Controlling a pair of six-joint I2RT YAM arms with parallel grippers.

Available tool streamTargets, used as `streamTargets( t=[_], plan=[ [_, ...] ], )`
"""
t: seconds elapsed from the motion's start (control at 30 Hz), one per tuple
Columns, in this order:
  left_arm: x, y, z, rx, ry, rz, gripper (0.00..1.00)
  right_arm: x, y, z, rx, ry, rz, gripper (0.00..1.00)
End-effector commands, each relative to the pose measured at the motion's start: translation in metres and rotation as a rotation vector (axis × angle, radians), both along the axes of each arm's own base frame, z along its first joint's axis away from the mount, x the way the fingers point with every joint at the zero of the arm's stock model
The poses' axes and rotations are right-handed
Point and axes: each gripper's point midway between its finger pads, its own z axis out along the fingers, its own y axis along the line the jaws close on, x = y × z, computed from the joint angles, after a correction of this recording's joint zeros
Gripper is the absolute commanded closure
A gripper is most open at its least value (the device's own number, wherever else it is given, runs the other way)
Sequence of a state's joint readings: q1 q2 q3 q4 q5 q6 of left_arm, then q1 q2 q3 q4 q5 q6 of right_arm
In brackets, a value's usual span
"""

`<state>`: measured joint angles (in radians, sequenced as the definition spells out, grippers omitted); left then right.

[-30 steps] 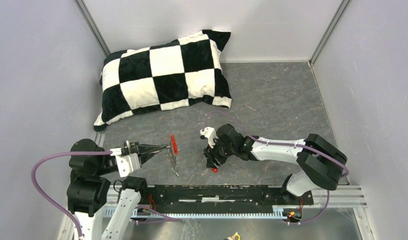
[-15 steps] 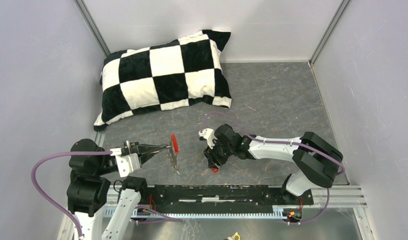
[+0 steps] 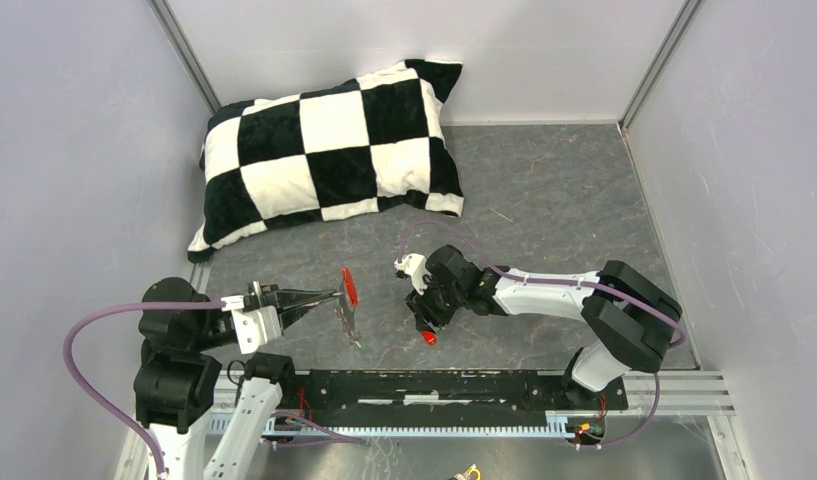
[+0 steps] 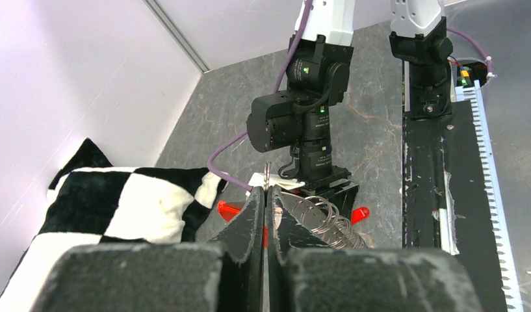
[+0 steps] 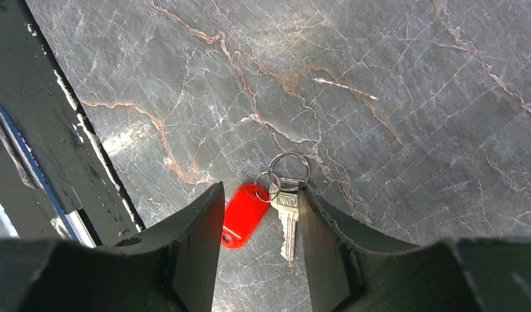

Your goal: Put the keys on the keyring

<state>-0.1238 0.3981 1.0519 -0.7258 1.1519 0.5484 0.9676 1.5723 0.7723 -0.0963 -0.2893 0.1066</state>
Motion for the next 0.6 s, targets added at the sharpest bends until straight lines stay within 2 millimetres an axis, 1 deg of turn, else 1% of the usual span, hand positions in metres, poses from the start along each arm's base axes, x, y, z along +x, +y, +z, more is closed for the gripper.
streamTargets(
  t=[0.0, 0.13, 0.2, 0.43, 0.57],
  plan=[
    [0.001, 0.003, 0.007, 0.009, -0.066, 0.025, 0.98, 0.006, 0.006, 0.007, 0.021, -0.025, 0.005, 0.49],
    [0.001, 0.003, 0.007, 0.009, -0.065, 0.027, 0.98, 0.004, 0.008, 0.014, 0.050, -0.030, 0.011, 0.50],
    [0.001, 0.003, 0.007, 0.009, -0.064, 0.026, 0.98, 0.003, 0.009, 0.014, 0.054, -0.021, 0.015, 0.51],
    [0.000, 0.003, 0.006, 0.009, -0.066, 0.023, 0.98, -0.003, 0.003, 0.003, 0.027, 0.002, 0.023, 0.51],
    [0.000, 0.003, 0.006, 0.010, -0.068, 0.021, 0.98, 0.002, -0.001, -0.006, -0.018, -0.009, 0.015, 0.49]
  ],
)
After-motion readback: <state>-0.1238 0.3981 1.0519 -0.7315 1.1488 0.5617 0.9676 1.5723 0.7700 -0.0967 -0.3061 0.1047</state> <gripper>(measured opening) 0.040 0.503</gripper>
